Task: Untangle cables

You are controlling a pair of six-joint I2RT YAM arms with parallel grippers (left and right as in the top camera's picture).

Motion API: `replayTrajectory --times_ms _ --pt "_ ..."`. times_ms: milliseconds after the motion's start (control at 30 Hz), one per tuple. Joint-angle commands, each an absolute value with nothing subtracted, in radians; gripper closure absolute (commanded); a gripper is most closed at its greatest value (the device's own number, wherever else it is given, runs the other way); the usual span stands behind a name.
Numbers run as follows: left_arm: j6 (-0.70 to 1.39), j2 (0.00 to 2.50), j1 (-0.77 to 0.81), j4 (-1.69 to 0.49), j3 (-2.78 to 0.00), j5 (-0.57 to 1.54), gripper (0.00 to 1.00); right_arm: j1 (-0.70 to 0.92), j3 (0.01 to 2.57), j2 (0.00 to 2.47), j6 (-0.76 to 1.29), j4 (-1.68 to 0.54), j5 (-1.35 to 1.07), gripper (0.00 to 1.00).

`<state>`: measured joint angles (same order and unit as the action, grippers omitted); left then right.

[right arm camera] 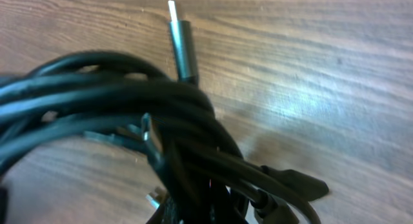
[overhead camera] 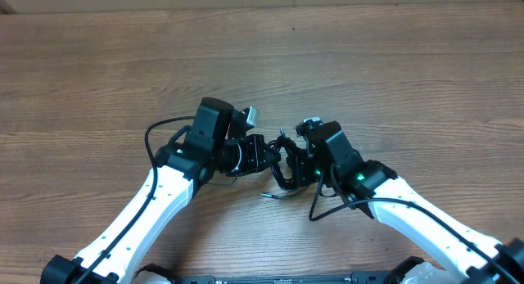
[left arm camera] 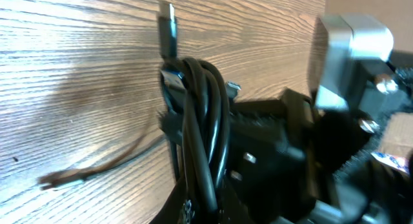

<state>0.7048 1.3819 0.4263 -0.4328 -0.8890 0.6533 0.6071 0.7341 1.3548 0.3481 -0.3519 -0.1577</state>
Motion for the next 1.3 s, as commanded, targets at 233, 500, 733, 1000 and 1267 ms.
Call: replayTrajectory --times_ms 233,500,733,1000,1267 --pt "0.922 1.369 0.432 -0.415 -0.908 0.254 0.96 0.597 0.754 1.108 0.409 -0.509 -0.303 0.96" --pt "1.0 1.369 0.432 -0.423 -0.908 0.168 0.96 0.597 0.754 1.027 0.482 -0.485 -0.39 0.96" --pt "1.24 1.369 0.411 -0.443 -0.908 0.091 0.96 0.597 0.754 1.036 0.795 -0.547 -0.249 0.96" --pt "1.366 1.369 0.404 -0.414 -0.908 0.247 0.96 0.6 0.751 1.115 0.895 -0.548 -0.224 0.96" --pt "1.002 1.369 0.404 -0.373 -0.908 0.394 0.96 0.6 0.751 1.266 0.893 -0.475 -0.199 0.82"
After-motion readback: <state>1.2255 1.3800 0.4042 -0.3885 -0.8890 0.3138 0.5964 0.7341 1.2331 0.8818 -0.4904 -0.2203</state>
